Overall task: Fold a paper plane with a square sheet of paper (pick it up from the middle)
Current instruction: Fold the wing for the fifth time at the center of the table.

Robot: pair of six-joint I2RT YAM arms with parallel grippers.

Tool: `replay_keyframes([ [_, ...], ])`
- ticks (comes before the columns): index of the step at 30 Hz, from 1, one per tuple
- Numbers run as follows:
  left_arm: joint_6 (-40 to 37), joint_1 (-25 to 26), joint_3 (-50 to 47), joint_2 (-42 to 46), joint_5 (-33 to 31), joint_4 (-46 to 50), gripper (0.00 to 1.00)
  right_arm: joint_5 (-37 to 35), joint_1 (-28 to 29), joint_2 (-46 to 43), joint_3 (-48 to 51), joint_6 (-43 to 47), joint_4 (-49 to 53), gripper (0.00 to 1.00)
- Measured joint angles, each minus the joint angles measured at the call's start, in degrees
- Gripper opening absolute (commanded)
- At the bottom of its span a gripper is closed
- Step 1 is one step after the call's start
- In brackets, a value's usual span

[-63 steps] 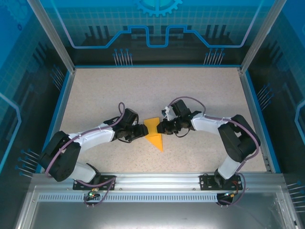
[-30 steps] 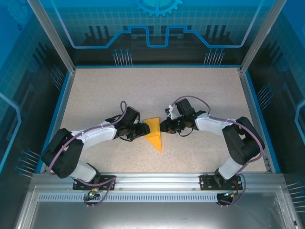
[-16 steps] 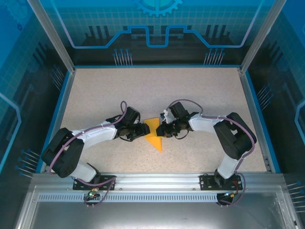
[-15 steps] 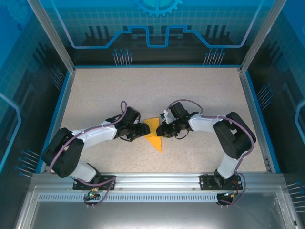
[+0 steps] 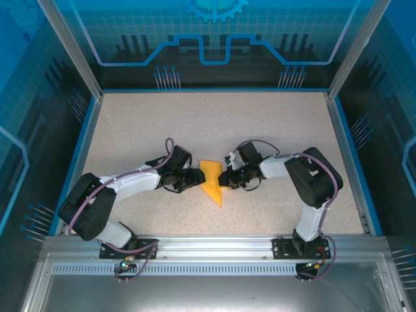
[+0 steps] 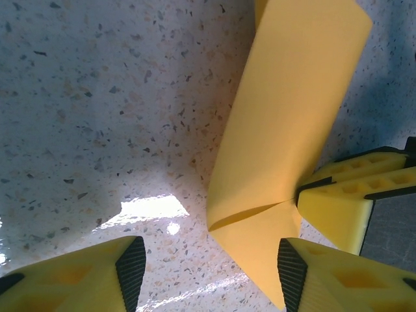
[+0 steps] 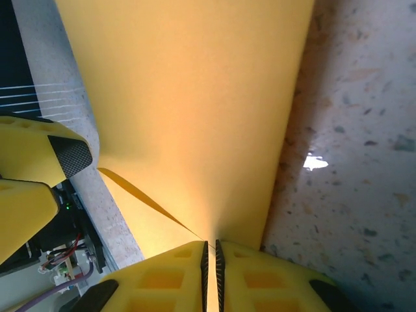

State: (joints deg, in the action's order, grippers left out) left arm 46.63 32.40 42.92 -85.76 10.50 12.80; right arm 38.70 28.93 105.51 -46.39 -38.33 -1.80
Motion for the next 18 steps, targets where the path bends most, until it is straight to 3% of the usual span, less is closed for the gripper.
replay_keyframes([
  [18, 2.73, 0.00, 1.60, -6.03, 6.10, -6.21, 0.54, 2.69, -1.14, 0.15, 2.47, -0.20, -4.94, 0.14],
])
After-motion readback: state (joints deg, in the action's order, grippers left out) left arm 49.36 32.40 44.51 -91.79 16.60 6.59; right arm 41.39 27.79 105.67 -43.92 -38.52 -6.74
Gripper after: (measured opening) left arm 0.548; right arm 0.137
